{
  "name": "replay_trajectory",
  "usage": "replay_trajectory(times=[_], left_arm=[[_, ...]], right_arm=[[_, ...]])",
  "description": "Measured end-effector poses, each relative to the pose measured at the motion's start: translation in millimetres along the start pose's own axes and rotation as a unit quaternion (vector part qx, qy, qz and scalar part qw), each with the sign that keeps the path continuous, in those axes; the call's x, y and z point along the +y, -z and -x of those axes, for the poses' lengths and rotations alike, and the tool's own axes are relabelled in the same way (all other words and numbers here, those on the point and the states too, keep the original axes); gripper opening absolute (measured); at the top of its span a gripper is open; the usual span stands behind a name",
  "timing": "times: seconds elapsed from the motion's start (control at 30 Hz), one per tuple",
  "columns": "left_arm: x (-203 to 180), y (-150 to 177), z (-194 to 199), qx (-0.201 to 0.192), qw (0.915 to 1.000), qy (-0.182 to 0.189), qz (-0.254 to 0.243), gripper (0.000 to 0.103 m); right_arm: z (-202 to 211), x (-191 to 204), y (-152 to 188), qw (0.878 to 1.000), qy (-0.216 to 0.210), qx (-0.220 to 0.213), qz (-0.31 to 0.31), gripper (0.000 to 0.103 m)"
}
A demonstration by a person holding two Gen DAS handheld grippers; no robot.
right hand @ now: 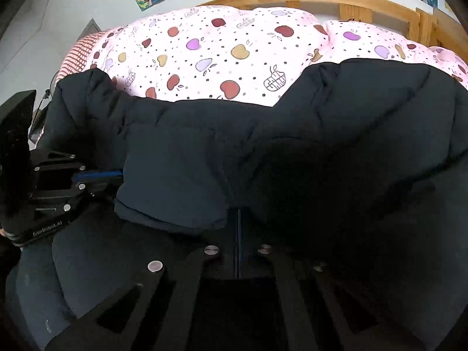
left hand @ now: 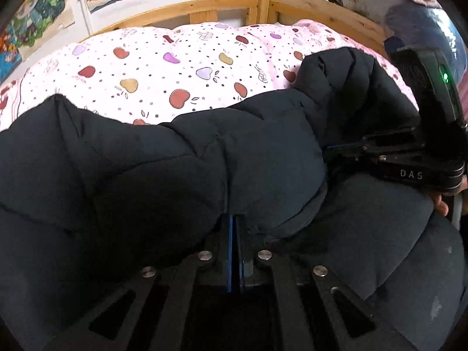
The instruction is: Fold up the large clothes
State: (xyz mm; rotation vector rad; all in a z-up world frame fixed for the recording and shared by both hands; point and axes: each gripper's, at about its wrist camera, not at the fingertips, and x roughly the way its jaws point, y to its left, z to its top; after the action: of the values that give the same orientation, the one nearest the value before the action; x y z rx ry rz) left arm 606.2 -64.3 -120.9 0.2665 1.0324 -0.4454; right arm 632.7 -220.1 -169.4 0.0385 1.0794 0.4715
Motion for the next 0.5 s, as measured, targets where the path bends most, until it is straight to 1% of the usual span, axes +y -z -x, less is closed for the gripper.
replay_trajectory(times=[0.03, 0.1, 0.13, 0.17, 0.23, 0.3, 0.4, 0.43, 0.47, 0.5], left_arm=[[0, 1, 3, -0.007, 1.0, 0.002, 0.001, 0.004], [3, 3, 14, -0.026, 0.9996, 0.012, 0.008, 0.004], [5, 4, 19, -0.032, 0.9993, 0.011, 0.012, 0.005], [6, 5, 26, -0.04, 0.9991, 0.006, 0.014, 0.005], [2, 6, 43, -0.056, 0.9981, -0.02, 0.014, 0.005], [-4, 9, 59, -0.07, 0.9965, -0.042, 0.016, 0.005], [-3, 9, 80, -0.088, 0.9938, -0.056, 0.039, 0.005], [-2, 9, 89, -0.094, 0.9923, -0.06, 0.053, 0.006], [-3, 14, 96, -0.1, 0.9911, -0.06, 0.064, 0.01], [-3, 17, 106, -0.105, 0.9899, -0.056, 0.078, 0.013]], right_arm=[[1, 0, 0, 1.0, -0.002, -0.003, 0.0, 0.0], [18, -2, 9, 1.0, -0.01, -0.027, -0.008, 0.0], [22, -1, 10, 0.999, -0.01, -0.036, -0.011, 0.002], [33, 0, 13, 0.998, -0.005, -0.053, -0.017, 0.002], [50, 3, 18, 0.997, 0.014, -0.078, -0.022, 0.002], [66, 7, 23, 0.995, 0.025, -0.093, -0.029, 0.003], [91, 14, 31, 0.992, 0.041, -0.114, -0.033, 0.003], [98, 15, 31, 0.991, 0.044, -0.119, -0.034, 0.008], [110, 20, 35, 0.99, 0.05, -0.128, -0.035, 0.013], [121, 17, 40, 0.989, 0.05, -0.137, -0.035, 0.029]])
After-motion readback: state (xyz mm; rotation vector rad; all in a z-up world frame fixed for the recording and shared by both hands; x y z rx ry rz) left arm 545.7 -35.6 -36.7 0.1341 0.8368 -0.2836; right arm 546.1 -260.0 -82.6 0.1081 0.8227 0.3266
